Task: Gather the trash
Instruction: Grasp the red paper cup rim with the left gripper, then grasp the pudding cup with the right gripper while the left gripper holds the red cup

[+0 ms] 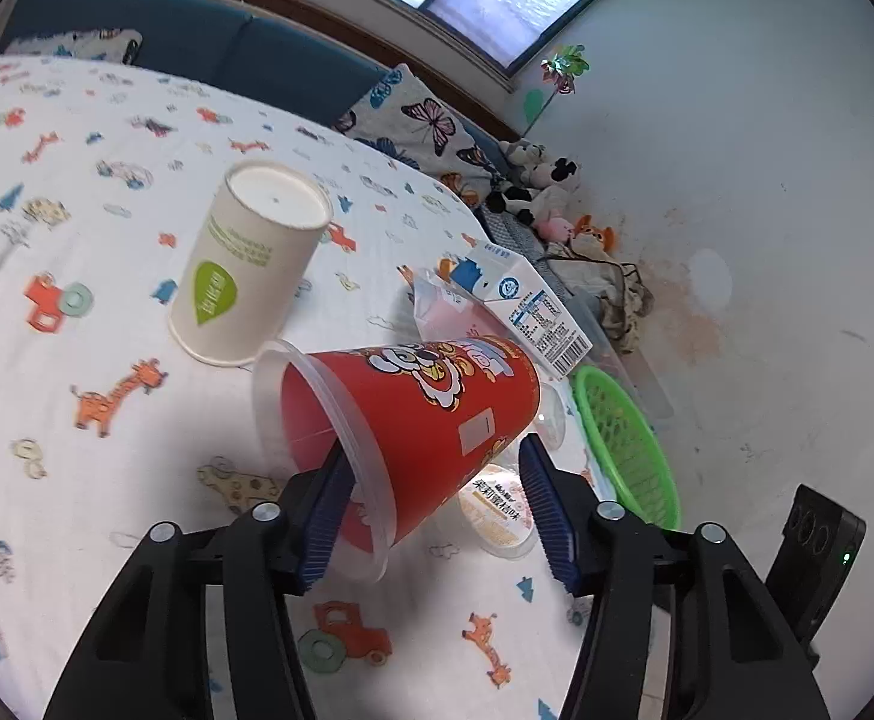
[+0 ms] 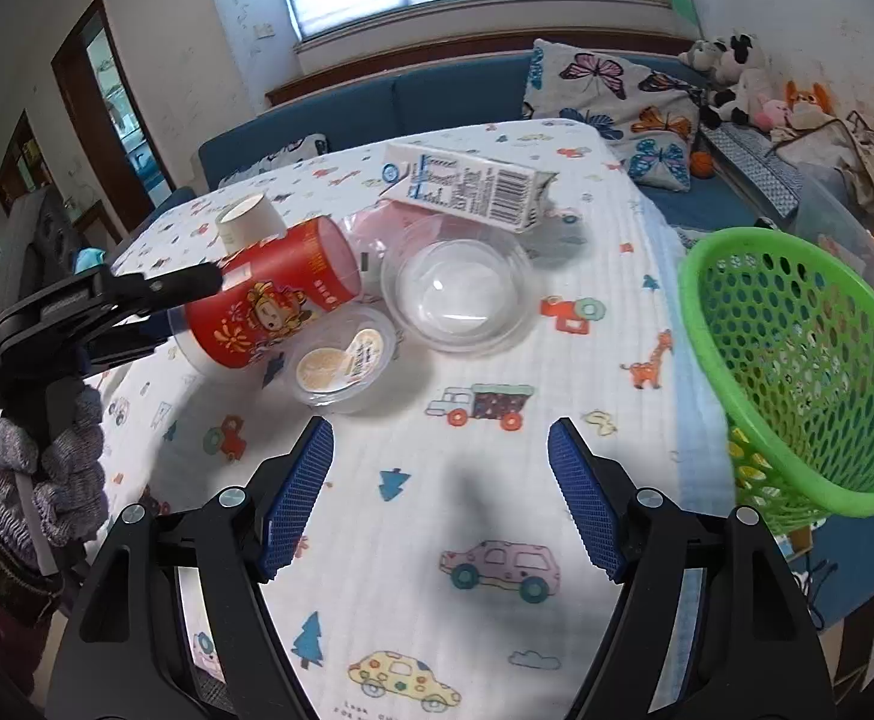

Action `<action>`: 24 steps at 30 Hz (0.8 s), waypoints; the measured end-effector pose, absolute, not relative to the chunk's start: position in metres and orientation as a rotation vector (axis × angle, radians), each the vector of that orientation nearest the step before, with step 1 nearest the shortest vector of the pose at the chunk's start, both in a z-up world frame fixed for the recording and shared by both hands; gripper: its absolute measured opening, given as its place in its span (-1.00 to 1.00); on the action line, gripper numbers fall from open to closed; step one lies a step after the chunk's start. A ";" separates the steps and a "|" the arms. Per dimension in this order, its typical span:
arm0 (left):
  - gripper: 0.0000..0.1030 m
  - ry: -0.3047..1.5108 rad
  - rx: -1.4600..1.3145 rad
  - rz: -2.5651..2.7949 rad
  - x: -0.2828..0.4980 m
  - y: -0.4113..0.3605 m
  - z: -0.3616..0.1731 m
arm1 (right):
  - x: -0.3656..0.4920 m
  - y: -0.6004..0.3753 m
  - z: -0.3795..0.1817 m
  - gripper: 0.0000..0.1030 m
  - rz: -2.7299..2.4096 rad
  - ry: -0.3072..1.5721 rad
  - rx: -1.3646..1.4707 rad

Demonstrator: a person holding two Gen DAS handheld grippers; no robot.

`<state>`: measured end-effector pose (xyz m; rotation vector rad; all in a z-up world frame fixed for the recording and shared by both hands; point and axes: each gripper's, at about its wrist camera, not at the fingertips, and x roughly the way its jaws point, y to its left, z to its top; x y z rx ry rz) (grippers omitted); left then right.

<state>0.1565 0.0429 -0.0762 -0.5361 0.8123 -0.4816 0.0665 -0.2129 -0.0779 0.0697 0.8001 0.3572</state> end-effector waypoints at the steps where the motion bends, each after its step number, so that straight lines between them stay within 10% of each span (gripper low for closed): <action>1: -0.08 0.815 -0.545 -0.492 0.159 0.042 -0.079 | 0.067 -0.211 -0.078 0.44 0.361 0.802 0.066; 13: -0.90 0.765 -0.566 -0.561 0.153 0.038 -0.072 | 0.079 -0.180 -0.089 0.44 0.406 0.829 0.012; 24: -0.90 0.705 -0.528 -0.531 0.131 0.056 -0.052 | 0.098 -0.144 -0.100 0.44 0.453 0.850 -0.033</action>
